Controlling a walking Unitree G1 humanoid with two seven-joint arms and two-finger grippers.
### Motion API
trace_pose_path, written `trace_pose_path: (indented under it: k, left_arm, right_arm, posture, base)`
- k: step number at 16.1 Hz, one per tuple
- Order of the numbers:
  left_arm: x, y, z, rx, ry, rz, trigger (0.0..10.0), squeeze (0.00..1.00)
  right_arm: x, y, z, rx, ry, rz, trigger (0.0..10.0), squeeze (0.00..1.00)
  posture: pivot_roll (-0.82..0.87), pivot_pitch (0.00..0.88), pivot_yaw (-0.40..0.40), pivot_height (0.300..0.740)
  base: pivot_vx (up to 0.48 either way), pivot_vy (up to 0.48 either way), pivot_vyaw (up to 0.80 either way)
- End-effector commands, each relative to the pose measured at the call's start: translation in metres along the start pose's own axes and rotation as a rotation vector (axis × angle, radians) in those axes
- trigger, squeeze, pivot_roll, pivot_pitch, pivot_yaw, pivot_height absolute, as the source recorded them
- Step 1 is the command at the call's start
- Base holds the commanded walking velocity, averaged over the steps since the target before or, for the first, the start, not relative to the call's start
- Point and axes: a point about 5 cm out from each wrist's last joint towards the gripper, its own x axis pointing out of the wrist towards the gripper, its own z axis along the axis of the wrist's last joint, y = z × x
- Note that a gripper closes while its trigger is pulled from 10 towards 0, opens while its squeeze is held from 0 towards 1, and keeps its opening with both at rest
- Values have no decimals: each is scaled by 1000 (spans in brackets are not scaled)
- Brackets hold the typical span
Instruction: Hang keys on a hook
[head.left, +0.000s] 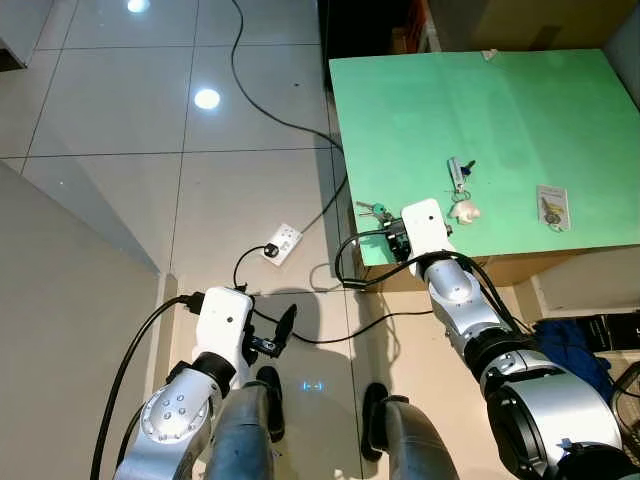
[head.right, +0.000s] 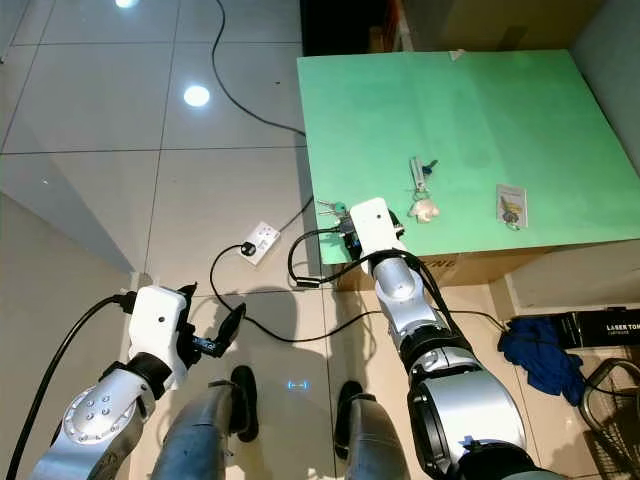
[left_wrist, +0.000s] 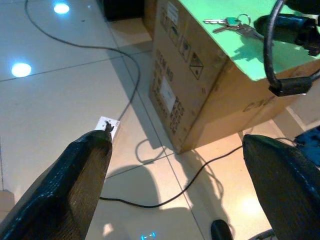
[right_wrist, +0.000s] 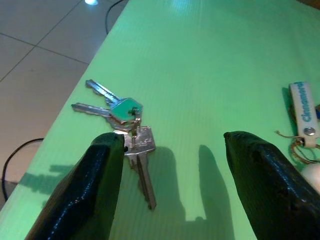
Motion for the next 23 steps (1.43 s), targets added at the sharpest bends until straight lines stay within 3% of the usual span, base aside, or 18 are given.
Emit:
trace_pose_path:
  k: [1,3,9,10,11,23]
  left_arm:
    - [-4,-6,-1,-4,3,-45,10000,0]
    - [-5,-12,-1,14,-3,-87,10000,0]
    - [-8,-12,-2,10,0,-78,10000,0]
    - [-9,-12,-2,9,0,-77,10000,0]
    - [-9,-12,-2,9,1,-78,10000,0]
    - [-11,-16,-2,4,8,-106,10000,0]
  right_arm:
    - [-1,2,-5,-2,33,13,10000,0]
    - [-1,3,-4,-13,32,21,10000,0]
    - [-1,5,-6,-41,44,50,9804,0]
    - [0,4,-5,-40,46,51,2235,0]
    - [0,4,-5,-37,49,51,0,0]
    - [-3,4,-12,-40,77,67,0,0]
  posture:
    - [167,360,2,740]
    - [166,362,0,740]
    - [175,372,-2,740]
    - [174,374,-3,740]
    - [174,374,-3,740]
    - [180,385,0,740]
  base:
    - [0,0,0]
    - [0,0,0]
    - [0,0,0]
    - [0,0,0]
    - [0,0,0]
    - [0,0,0]
